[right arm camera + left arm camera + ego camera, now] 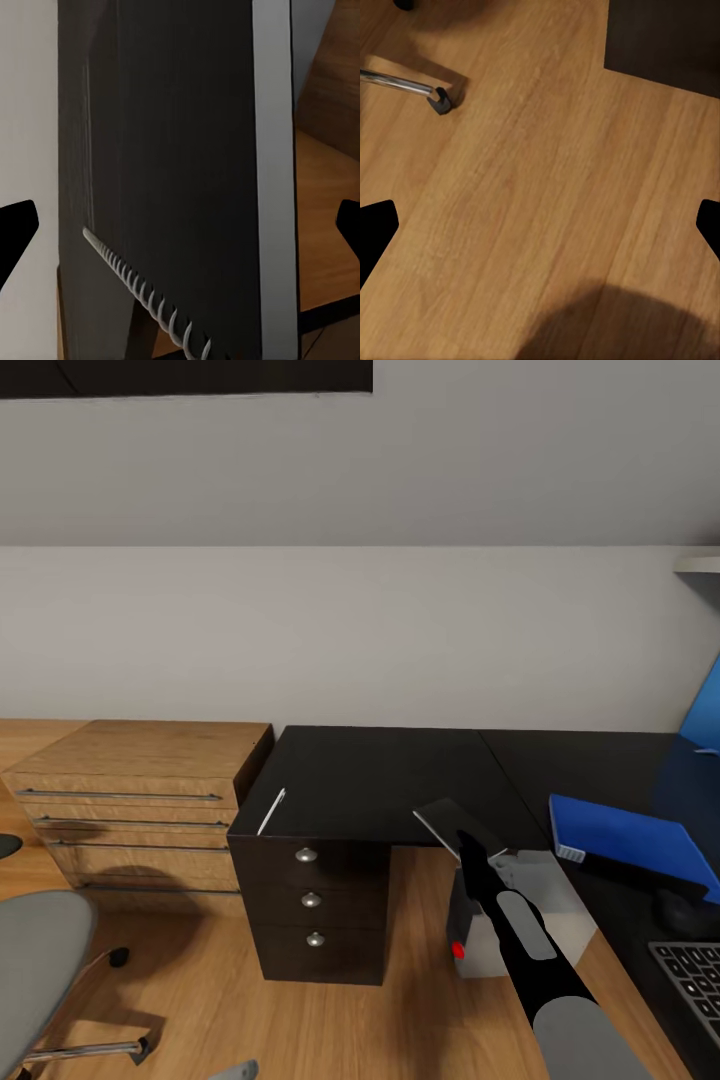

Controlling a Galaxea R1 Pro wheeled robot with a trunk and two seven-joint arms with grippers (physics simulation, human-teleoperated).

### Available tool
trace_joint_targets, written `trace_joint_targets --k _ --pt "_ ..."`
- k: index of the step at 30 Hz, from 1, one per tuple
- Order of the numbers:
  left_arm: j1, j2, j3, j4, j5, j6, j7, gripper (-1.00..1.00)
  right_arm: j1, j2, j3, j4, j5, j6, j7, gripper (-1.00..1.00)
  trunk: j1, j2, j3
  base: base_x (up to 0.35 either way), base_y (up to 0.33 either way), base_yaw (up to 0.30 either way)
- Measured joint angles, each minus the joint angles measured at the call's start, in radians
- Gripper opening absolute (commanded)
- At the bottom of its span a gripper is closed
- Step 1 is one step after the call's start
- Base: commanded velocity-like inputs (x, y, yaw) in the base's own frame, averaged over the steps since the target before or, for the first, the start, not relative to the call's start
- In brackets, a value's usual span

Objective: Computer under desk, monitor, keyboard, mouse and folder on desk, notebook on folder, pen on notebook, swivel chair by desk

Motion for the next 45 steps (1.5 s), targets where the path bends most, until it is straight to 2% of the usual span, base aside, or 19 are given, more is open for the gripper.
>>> trace_joint_targets --k 22,23,37,45 --pt "0.0 -0.001 -0.002 0.002 0.0 0.001 0.0 1.0 0.0 -0.001 -0.007 -0.004 0.001 -0.011 0.006 1.0 0.0 0.0 0.0 0.001 0.0 0.0" --pt "0.0 -0.001 -0.002 0.002 0.0 0.001 0.0 1.0 0.0 -0.001 -0.007 -0.004 0.001 -0.011 0.006 -1.0 0.0 0.0 0.0 0.0 0.0 0.0" --pt "0.0 -0.002 -0.002 0.002 0.0 0.0 0.0 1.0 0.0 -0.001 -0.006 -0.006 0.002 -0.011 0.006 -1.0 0.0 0.0 0.0 0.0 0.0 0.0" --pt "0.0 -0.002 -0.002 0.002 -0.001 0.0 -0.001 1.0 0.0 -0.002 -0.005 -0.029 0.001 -0.012 0.009 -1.0 -0.031 0.056 0.025 0.0 0.0 0.0"
